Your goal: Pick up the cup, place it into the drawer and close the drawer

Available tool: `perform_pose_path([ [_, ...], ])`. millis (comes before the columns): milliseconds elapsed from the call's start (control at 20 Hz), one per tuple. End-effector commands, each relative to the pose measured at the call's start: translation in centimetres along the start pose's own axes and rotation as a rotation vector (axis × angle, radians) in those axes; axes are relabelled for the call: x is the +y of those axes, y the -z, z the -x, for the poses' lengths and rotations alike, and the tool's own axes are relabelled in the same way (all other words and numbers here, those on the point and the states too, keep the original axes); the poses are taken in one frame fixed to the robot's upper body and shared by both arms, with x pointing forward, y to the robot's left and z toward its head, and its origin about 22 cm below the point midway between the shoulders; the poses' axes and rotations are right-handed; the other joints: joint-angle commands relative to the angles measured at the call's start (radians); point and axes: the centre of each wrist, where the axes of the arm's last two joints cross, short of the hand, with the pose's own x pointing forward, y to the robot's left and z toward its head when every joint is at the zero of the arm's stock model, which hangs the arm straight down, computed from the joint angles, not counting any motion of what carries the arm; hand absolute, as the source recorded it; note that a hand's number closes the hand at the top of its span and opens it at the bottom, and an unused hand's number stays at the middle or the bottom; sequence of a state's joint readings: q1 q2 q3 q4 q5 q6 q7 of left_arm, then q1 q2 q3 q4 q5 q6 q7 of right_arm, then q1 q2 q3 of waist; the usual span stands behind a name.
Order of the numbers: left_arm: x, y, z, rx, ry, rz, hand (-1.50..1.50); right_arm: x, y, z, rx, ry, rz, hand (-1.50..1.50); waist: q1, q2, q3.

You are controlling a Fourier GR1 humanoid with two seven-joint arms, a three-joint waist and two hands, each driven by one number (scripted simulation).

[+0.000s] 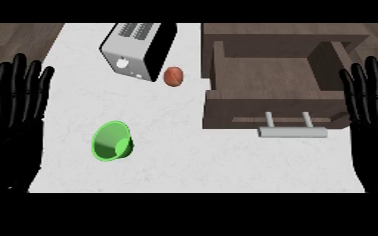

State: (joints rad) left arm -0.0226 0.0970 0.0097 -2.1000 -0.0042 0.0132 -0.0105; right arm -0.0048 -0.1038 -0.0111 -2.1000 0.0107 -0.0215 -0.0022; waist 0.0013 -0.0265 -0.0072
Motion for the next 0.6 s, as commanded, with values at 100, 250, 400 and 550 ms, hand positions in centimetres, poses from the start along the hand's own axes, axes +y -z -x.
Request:
perform_pose_path([
  [100, -1.3, -2.1, -1.3, 0.006, 0.071, -0.117, -1.5, 1.2, -0.8, -0.8, 0.006, 0.002, -0.016, -1.5, 0.002, 0.024, 0.007],
  [250, -4.1, -1.8, 0.1, 0.012, 0.148, -0.23, -1.5, 0.9, 0.6, -0.1, 0.019, 0.048, -0.091, -1.5, 0.001, 0.027, 0.008],
  [400, -5.1, -2.1, 2.1, 0.141, -0.053, -0.302, -1.5, 1.0, 0.7, -0.4, 0.105, 0.153, -0.127, -1.5, -0.003, 0.028, 0.006],
  [550, -7.1, -1.1, 1.5, 0.115, -0.054, -0.321, -1.5, 1.7, 0.2, 0.4, 0.121, 0.147, -0.122, -1.5, -0.003, 0.026, 0.007],
])
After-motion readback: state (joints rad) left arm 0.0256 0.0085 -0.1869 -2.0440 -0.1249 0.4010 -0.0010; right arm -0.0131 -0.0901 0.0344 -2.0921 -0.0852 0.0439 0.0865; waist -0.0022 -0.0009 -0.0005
